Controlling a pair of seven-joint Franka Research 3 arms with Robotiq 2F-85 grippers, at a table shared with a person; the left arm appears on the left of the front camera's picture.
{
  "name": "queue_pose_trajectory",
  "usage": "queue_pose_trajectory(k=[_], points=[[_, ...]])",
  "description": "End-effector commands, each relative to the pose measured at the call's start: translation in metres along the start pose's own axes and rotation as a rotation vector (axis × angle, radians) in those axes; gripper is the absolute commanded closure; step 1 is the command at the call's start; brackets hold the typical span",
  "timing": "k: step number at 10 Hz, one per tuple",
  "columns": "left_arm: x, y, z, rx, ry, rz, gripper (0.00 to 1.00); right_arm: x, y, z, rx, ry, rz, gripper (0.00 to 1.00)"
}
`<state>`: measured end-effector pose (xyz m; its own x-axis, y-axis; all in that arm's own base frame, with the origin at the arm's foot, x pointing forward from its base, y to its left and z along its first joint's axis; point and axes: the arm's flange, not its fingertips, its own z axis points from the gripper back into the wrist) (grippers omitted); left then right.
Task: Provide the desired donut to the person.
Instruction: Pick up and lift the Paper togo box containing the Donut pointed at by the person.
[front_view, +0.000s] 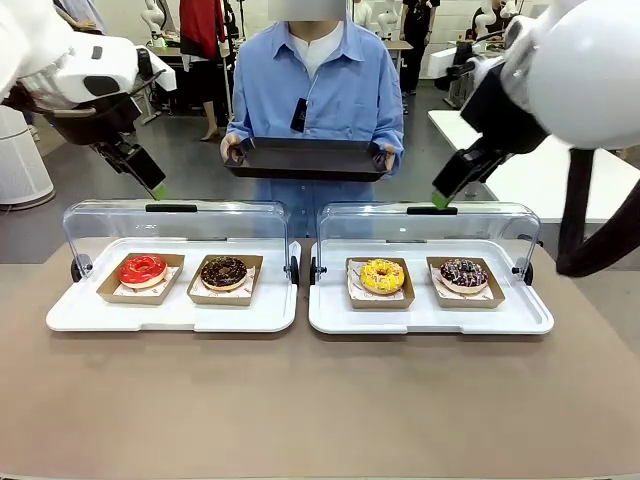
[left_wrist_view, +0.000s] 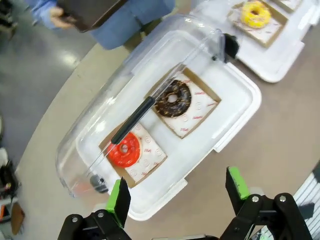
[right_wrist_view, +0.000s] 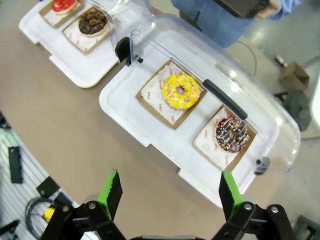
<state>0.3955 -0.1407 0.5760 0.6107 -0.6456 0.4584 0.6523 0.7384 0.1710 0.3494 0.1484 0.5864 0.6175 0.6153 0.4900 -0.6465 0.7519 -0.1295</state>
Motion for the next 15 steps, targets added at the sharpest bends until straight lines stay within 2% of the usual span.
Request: queue_pose_trajectory(k=[1, 3, 4, 5, 6, 8, 9, 12, 13, 15], points=[[-0.015, 0.041, 0.001, -0.27, -0.039, -0.121, 0.0, -0.032, -0.048, 0.003, 0.186, -0.095, 0.073, 0.0], [-0.034, 0.073, 0.014, -0.571, -0.142, -0.261, 0.0, -0.062, -0.092, 0.013, 0.37, -0.149, 0.142, 0.0], [-0.047, 0.083, 0.02, -0.683, -0.215, -0.334, 0.0, -0.079, -0.108, 0.017, 0.466, -0.151, 0.226, 0.0], [-0.059, 0.092, 0.023, -0.737, -0.272, -0.385, 0.0, -0.094, -0.122, 0.018, 0.519, -0.143, 0.275, 0.0], [-0.072, 0.102, 0.023, -0.726, -0.318, -0.41, 0.0, -0.108, -0.138, 0.017, 0.523, -0.158, 0.266, 0.0], [-0.111, 0.125, 0.017, -0.605, -0.399, -0.426, 0.0, -0.144, -0.167, 0.017, 0.53, -0.256, 0.25, 0.0], [-0.134, 0.133, 0.013, -0.553, -0.426, -0.428, 0.0, -0.164, -0.172, 0.018, 0.534, -0.322, 0.285, 0.0], [-0.192, 0.15, 0.018, -0.507, -0.549, -0.421, 0.0, -0.218, -0.176, 0.02, 0.524, -0.51, 0.344, 0.0], [-0.204, 0.152, 0.02, -0.497, -0.569, -0.41, 0.0, -0.232, -0.178, 0.019, 0.521, -0.548, 0.343, 0.0], [-0.224, 0.155, 0.024, -0.491, -0.579, -0.387, 0.0, -0.255, -0.181, 0.01, 0.553, -0.535, 0.311, 0.0]])
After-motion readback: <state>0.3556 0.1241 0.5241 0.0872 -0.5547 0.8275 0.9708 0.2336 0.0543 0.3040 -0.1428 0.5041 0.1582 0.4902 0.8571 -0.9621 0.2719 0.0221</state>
